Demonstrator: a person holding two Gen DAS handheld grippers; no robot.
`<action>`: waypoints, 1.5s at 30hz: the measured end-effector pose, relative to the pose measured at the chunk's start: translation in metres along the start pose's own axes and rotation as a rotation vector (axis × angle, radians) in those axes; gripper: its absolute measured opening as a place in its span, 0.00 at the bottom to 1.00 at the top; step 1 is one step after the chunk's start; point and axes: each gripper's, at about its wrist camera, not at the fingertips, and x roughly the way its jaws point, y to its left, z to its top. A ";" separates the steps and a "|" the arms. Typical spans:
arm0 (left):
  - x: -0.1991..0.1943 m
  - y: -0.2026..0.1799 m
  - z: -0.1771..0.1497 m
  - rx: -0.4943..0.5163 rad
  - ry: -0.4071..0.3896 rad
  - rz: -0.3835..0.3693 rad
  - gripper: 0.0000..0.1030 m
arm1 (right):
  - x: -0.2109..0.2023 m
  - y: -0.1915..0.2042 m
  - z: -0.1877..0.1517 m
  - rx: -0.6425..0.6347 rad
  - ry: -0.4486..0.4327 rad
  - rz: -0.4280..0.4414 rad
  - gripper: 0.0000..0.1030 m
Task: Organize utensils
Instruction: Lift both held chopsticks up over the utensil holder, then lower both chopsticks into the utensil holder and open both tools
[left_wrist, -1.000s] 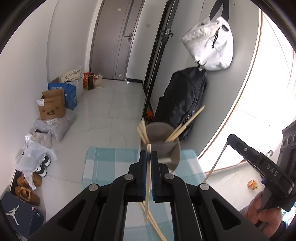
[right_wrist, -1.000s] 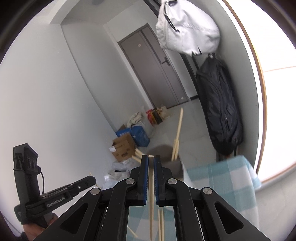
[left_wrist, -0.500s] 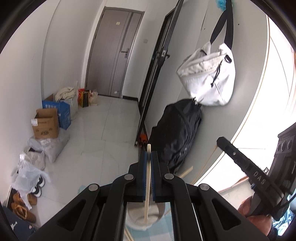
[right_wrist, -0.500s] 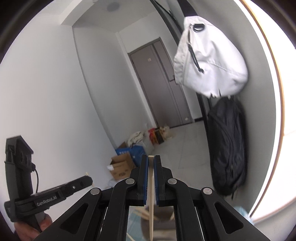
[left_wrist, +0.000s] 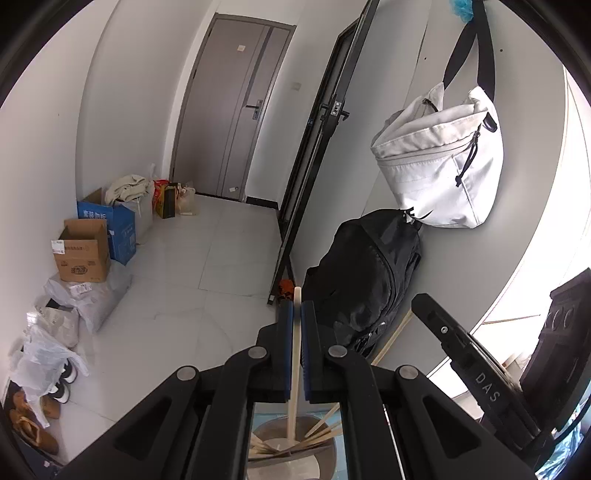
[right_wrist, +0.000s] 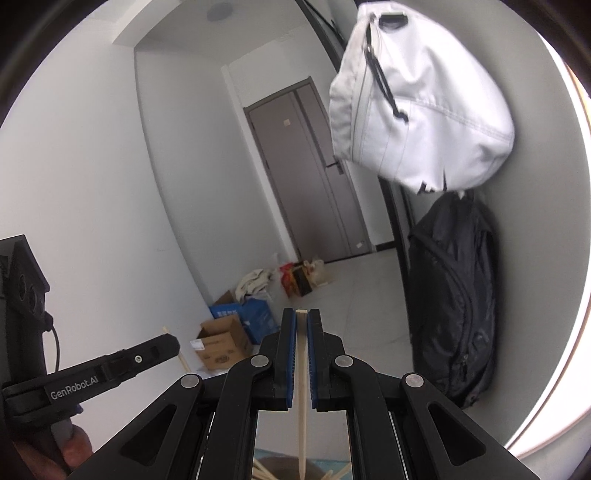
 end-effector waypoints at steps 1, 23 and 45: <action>0.003 0.001 0.001 -0.005 -0.004 -0.008 0.00 | 0.002 0.001 -0.003 -0.013 -0.006 -0.005 0.05; 0.038 0.012 -0.035 0.053 0.218 -0.083 0.00 | 0.008 0.006 -0.070 -0.126 0.160 0.015 0.05; -0.021 0.012 -0.037 -0.004 0.205 0.013 0.59 | -0.075 0.010 -0.087 -0.069 0.167 0.042 0.60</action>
